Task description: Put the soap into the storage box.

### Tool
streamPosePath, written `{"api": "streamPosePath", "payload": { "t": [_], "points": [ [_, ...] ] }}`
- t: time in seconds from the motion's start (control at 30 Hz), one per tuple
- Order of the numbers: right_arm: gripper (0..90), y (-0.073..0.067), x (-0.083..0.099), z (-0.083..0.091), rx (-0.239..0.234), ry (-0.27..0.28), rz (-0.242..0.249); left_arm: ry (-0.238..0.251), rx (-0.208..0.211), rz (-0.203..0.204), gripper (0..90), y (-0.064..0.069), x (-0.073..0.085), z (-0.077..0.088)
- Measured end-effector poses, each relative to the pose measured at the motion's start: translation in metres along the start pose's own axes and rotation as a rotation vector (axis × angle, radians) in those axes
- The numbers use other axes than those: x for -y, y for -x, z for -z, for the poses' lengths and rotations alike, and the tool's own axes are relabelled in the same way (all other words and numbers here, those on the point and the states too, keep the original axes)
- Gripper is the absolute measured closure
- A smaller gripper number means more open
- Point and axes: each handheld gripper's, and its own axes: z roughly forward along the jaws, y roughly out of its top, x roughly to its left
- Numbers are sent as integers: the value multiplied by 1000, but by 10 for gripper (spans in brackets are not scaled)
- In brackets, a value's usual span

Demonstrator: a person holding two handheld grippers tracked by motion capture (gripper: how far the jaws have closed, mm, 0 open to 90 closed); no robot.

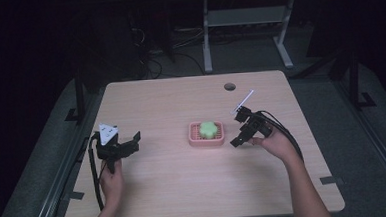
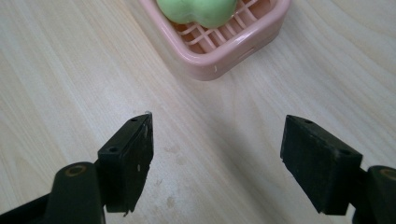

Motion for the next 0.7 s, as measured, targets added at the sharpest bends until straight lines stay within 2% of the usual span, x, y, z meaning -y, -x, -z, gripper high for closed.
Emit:
{"api": "streamPosePath", "payload": {
  "t": [0.6,0.7],
  "points": [
    [253,-2,29,6,-11,36,-21,-4,4,-6,143,0,0,0],
    [252,-3,35,6,-6,25,-24,-3,4,-6,143,1,0,0]
  ]
}}
